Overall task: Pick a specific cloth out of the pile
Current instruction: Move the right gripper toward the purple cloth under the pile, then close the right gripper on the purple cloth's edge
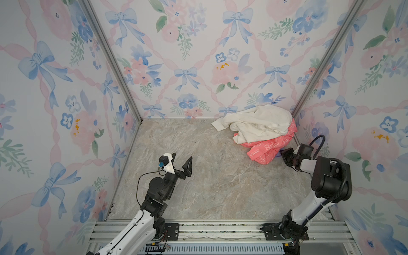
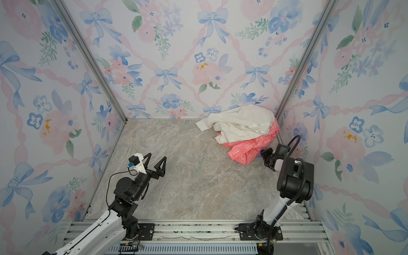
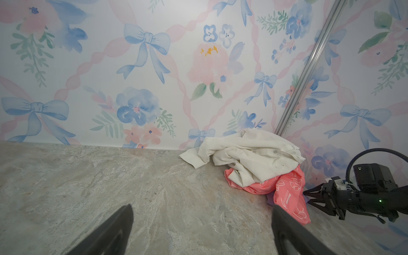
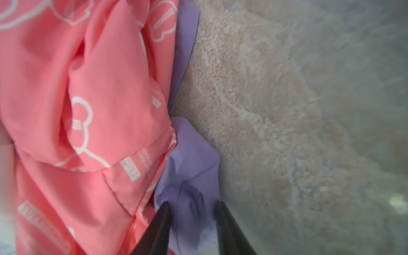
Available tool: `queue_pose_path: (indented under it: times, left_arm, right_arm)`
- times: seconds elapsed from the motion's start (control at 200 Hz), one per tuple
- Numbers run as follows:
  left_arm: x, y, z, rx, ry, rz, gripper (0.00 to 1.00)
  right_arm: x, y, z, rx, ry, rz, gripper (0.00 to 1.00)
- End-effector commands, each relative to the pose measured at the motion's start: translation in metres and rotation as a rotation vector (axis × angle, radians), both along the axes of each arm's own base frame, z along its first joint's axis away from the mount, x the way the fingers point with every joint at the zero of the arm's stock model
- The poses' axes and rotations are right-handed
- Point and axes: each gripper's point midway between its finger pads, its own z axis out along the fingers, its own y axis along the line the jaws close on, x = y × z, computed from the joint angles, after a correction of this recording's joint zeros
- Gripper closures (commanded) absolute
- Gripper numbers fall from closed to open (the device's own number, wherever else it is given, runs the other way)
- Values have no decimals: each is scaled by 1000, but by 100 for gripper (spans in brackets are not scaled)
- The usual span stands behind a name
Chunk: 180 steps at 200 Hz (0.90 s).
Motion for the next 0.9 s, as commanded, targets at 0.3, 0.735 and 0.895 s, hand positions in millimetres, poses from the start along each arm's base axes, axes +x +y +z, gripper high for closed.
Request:
queue_pose_path:
  times: [0.3, 0.735, 0.895]
  left_arm:
    - [-1, -1, -3, -7, 21, -6, 2]
    - [0, -3, -2, -6, 48, -15, 2]
    - [-2, -4, 0, -20, 46, -26, 2]
  right_arm:
    - [13, 7, 3, 13, -30, -5, 97]
    - [4, 24, 156, -121, -282, 14, 100]
    - [-3, 38, 232, -190, -397, 36, 100]
